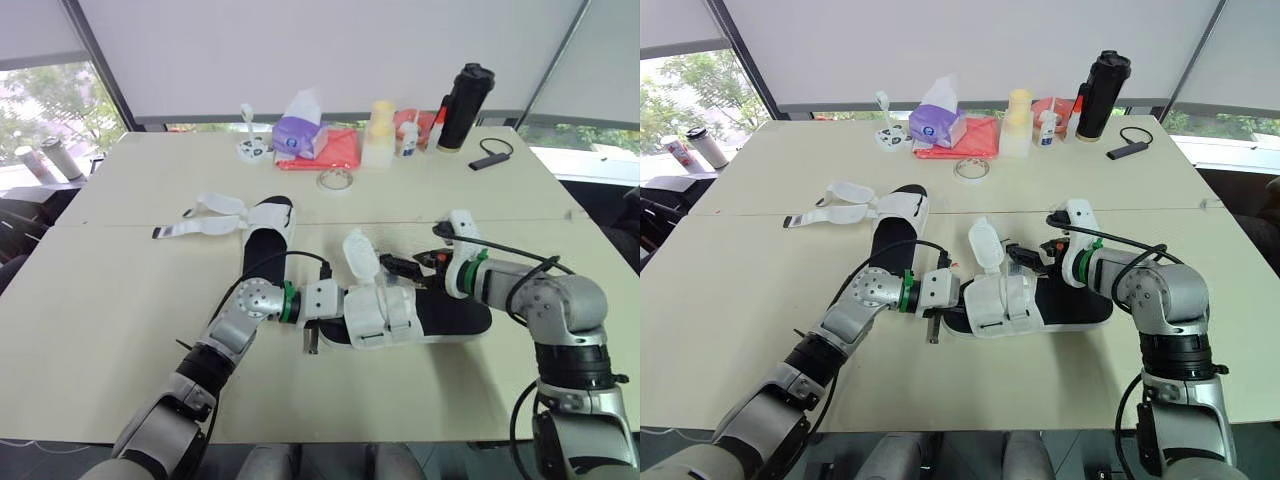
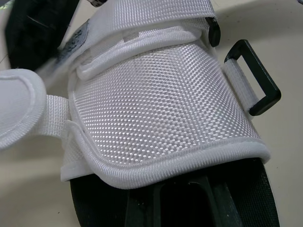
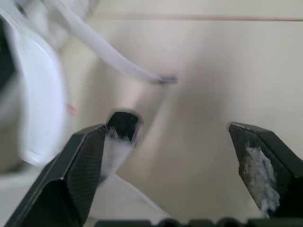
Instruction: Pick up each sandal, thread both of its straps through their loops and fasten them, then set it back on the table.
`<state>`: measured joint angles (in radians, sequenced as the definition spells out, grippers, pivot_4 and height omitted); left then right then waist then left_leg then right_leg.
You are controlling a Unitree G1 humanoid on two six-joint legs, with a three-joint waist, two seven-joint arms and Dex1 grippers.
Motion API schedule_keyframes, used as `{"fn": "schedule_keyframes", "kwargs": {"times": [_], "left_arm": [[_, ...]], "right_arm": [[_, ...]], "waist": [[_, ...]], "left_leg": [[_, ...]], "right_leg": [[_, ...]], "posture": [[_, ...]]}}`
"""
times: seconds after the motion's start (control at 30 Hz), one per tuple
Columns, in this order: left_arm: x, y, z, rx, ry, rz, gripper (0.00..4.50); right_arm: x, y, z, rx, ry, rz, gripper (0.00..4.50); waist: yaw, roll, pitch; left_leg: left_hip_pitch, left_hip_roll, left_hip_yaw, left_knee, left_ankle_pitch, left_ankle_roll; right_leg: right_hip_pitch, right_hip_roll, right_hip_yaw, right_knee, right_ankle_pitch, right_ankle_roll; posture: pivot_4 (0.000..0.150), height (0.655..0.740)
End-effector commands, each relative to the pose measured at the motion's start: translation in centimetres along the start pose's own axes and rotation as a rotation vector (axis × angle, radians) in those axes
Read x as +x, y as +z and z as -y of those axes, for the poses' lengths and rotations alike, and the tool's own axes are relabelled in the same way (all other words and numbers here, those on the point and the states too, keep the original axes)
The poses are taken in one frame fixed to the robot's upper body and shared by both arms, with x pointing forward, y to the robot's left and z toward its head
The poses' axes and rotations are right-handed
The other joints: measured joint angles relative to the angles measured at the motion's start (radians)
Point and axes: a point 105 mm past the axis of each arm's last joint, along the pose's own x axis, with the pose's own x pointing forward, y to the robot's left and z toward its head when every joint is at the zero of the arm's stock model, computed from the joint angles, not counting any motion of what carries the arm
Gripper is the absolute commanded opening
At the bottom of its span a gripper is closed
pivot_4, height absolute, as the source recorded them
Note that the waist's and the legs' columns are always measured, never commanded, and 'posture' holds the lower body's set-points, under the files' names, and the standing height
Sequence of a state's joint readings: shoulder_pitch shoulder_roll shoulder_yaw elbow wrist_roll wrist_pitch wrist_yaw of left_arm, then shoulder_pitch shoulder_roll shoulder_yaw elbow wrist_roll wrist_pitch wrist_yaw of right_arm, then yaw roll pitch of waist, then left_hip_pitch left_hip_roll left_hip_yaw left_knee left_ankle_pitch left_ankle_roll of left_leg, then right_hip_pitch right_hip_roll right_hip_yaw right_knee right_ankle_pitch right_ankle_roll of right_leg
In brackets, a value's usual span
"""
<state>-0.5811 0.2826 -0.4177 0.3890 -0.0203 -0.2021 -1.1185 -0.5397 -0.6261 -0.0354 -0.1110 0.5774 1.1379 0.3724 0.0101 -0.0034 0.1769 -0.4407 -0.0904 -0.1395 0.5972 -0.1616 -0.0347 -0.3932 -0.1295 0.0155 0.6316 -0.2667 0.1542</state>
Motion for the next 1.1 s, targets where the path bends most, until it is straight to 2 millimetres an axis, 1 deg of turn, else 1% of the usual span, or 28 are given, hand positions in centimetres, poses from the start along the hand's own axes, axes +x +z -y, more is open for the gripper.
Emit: {"fn": "schedule_keyframes", "kwargs": {"times": [0.03,0.17,0.27,0.4,0.43,0.53,0.63,0.67,0.73,0.8,0.83,0.9,1.0,1.1], "left_arm": [[0.2,-3.1,2.1,-0.080,-0.059,-0.112,0.00],[0.3,-2.9,2.0,-0.078,-0.056,-0.108,0.00],[0.4,-2.9,1.9,-0.075,-0.054,-0.108,0.00],[0.3,-2.9,1.7,-0.073,-0.048,-0.108,0.00],[0.3,-2.9,1.7,-0.073,-0.047,-0.109,0.00],[0.2,-3.0,1.7,-0.072,-0.047,-0.112,0.00],[0.1,-3.0,1.7,-0.074,-0.046,-0.112,0.00],[0.1,-3.0,1.7,-0.075,-0.045,-0.111,0.00],[0.0,-3.0,1.7,-0.079,-0.039,-0.109,0.00],[-0.1,-2.9,1.6,-0.079,-0.035,-0.105,0.00],[-0.1,-2.8,1.6,-0.078,-0.033,-0.104,0.00],[-0.2,-2.8,1.6,-0.078,-0.031,-0.103,0.00],[-0.2,-2.7,1.5,-0.074,-0.026,-0.100,0.00],[-0.2,-2.6,1.4,-0.073,-0.023,-0.098,0.00]], "right_arm": [[-0.2,0.6,0.2,-0.201,-0.026,-0.012,4.35],[-0.2,0.9,0.2,-0.311,-0.015,-0.026,4.35],[-0.1,1.2,0.0,-0.343,0.001,-0.022,4.35],[-0.2,2.6,0.9,-0.367,-0.049,0.021,4.35],[-0.4,3.2,1.2,-0.376,-0.067,0.037,4.35],[-1.5,5.7,1.9,-0.401,-0.115,0.105,4.35],[-2.3,7.6,1.9,-0.348,-0.103,0.147,4.35],[-2.6,8.3,1.5,-0.296,-0.070,0.162,4.35],[-3.0,9.5,0.0,-0.173,0.043,0.179,4.35],[-3.2,10.0,-2.2,-0.054,0.194,0.149,4.35],[-3.2,9.9,-3.0,-0.016,0.251,0.130,4.35],[-3.2,9.7,-3.8,0.023,0.303,0.096,4.35],[-2.8,8.6,-5.2,0.040,0.381,0.025,4.35],[-2.5,7.7,-5.9,0.041,0.419,-0.022,4.35]], "waist": [[0.000,0.000,0.000],[0.000,0.000,0.000],[0.001,0.000,0.000],[0.002,0.000,0.000],[0.002,0.000,0.000],[0.002,0.000,0.000],[0.001,0.000,0.000],[0.001,0.000,0.000],[0.001,0.000,0.000],[0.000,0.000,0.000],[0.000,0.000,0.000],[0.001,0.000,0.000],[0.001,0.000,0.000],[-0.001,0.000,0.000]], "left_leg": [[0.000,0.000,0.000,0.000,0.000,0.000],[0.000,0.000,0.000,0.000,0.000,0.000],[0.000,0.000,0.000,0.000,0.000,0.000],[0.000,0.000,0.000,0.000,0.000,0.000],[0.000,0.000,0.000,0.000,0.000,0.000],[0.000,0.000,0.000,0.000,0.000,0.000],[0.000,0.000,0.000,0.000,0.000,0.000],[0.000,0.000,0.000,0.000,0.000,0.000],[0.000,0.000,-0.001,0.000,0.000,0.000],[0.000,0.001,-0.001,0.000,0.000,0.000],[0.000,0.001,-0.001,0.000,0.000,0.000],[0.000,0.001,-0.001,-0.001,0.000,0.000],[0.000,0.001,-0.002,-0.001,0.000,0.000],[-0.001,0.000,-0.001,-0.001,0.000,0.000]], "right_leg": [[0.000,0.000,0.000,0.000,0.000,0.000],[0.000,0.000,0.000,0.000,0.000,0.000],[0.000,0.000,0.000,0.000,0.000,0.000],[0.000,0.000,0.000,0.000,0.000,0.000],[0.000,0.000,0.000,0.000,0.000,0.000],[0.000,0.000,0.000,0.000,0.000,0.000],[0.000,0.000,0.000,0.000,0.000,0.000],[0.000,0.000,0.000,0.000,0.000,0.000],[0.000,0.000,0.000,0.000,0.000,0.000],[0.000,0.000,0.000,0.000,0.000,0.000],[0.000,0.000,0.000,0.000,0.000,0.000],[0.000,0.000,0.000,0.000,0.000,0.000],[-0.001,0.000,0.000,0.000,0.000,0.000],[-0.001,0.000,0.000,0.000,0.000,0.000]], "posture": [[0.150,0.7296],[0.150,0.7296],[0.150,0.7296],[0.150,0.7296],[0.150,0.7296],[0.150,0.7296],[0.150,0.7296],[0.150,0.7296],[0.150,0.7296],[0.150,0.7296],[0.150,0.7296],[0.150,0.7296],[0.150,0.7296],[0.150,0.7296]]}}
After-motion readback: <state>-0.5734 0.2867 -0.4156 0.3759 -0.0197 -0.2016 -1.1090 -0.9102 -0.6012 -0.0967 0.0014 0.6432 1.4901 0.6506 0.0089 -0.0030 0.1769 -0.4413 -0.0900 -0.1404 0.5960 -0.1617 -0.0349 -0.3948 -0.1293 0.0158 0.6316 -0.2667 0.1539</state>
